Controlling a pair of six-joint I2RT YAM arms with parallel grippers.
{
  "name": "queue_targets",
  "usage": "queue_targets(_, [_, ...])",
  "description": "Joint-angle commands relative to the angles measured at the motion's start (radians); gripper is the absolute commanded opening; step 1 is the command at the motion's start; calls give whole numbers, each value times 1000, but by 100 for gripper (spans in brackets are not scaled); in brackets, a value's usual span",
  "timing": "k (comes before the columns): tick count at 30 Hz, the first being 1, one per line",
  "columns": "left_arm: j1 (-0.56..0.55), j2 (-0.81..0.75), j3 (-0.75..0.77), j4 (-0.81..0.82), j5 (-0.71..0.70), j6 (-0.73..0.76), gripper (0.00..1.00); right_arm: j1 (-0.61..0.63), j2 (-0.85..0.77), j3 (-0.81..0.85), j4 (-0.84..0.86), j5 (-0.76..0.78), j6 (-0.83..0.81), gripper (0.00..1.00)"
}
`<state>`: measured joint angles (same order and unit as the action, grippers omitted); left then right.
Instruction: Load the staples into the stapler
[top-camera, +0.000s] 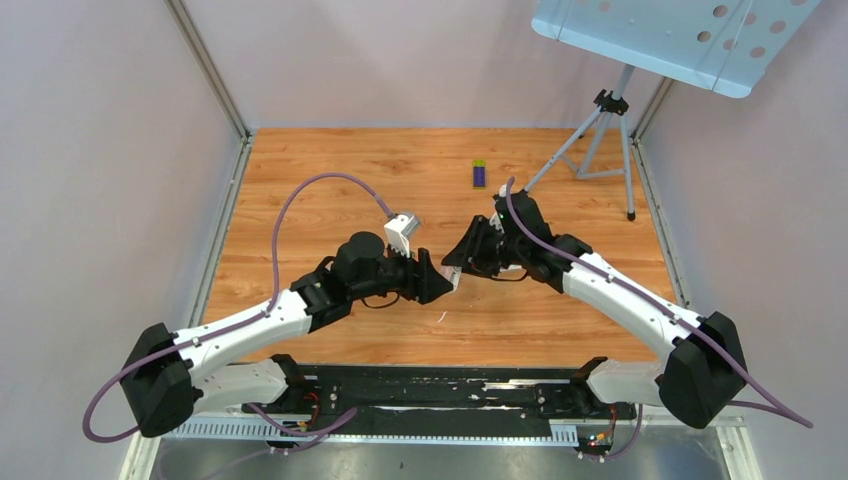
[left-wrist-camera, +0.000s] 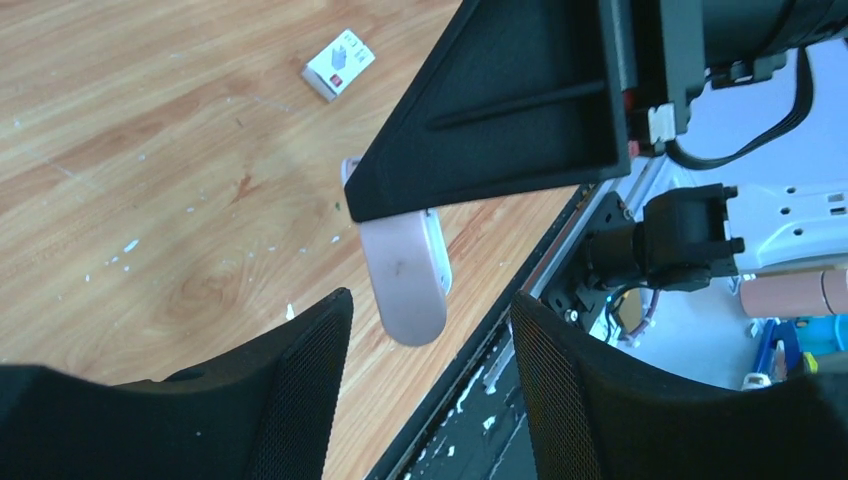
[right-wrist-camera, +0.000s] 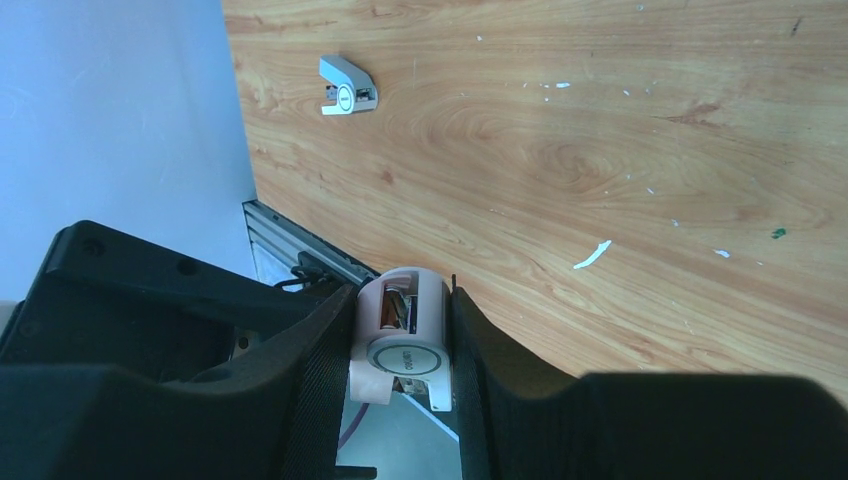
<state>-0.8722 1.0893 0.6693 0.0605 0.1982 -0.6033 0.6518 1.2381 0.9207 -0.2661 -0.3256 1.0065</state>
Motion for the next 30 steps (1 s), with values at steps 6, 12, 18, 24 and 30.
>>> queue_targets(6, [-6,60,0,88,31,-7,47,36,-3,-3,35,-15,-2,29])
queue_targets(12, [-7,37,-7,98,12,-18,18,37,-15,-17,26,3,-56,36])
queue_targets(18, [-6,-27,2,36,-19,-11,0,34,-76,-8,-85,112,-234,71])
queue_targets(24, [-7,-151,-17,-51,-163,-32,0,34,-207,-104,-9,50,-452,77])
queue_targets(30, [-6,-242,-15,-116,-270,-85,0,38,-346,-225,175,-37,-597,65])
